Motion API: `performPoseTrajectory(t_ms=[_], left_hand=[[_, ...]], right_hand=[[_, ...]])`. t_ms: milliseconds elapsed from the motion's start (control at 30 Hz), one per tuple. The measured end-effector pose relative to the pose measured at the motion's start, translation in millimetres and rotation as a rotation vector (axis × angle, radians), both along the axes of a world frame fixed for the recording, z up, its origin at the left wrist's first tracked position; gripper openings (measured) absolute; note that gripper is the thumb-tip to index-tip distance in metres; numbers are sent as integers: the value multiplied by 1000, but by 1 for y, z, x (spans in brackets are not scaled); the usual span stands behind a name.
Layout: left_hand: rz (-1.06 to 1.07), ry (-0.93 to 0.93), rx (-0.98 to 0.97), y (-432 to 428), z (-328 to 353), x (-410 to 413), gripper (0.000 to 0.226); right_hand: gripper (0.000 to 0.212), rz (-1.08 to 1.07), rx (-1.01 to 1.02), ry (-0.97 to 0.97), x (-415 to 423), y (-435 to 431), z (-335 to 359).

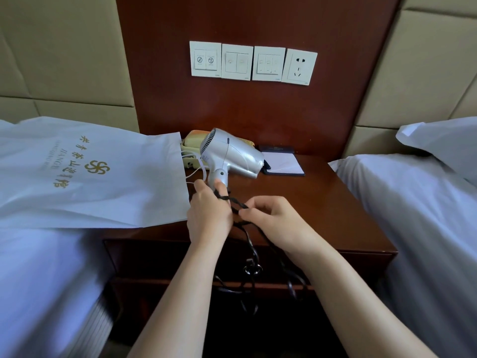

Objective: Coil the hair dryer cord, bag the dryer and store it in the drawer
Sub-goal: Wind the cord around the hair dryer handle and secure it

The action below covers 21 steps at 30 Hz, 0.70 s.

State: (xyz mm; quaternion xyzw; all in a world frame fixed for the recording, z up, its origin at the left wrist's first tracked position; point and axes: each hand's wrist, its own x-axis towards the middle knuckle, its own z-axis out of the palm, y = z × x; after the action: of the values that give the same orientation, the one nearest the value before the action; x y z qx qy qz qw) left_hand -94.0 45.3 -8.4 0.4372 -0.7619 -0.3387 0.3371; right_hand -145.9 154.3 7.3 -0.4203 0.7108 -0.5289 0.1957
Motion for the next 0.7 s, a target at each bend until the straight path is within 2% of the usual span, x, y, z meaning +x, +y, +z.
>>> performPoseTrajectory(t_ms=[67,200,300,400,500,700], left_hand=[[-3,-15,-1,-2,1,2,31],[-3,-23,3,-7,4,2,31],[-15,-20,15,-10,5,2,26],[-33,-12,-10,-11,8,3,28],[-7,-8,13,-16,9,6,29],[-12,-37,9,-26,6,18,28]], right_hand=[[24,13,-27,-91,-2,-1,1],[24,135,-285,-636,-2,-7,-5],[28,252,-399,-850,2,-9,-7],[15,400,-422,-917,4,-5,-3],[17,476,-343,-989,0,-1,-1],[21,372,-89,-829,-9,5,3]])
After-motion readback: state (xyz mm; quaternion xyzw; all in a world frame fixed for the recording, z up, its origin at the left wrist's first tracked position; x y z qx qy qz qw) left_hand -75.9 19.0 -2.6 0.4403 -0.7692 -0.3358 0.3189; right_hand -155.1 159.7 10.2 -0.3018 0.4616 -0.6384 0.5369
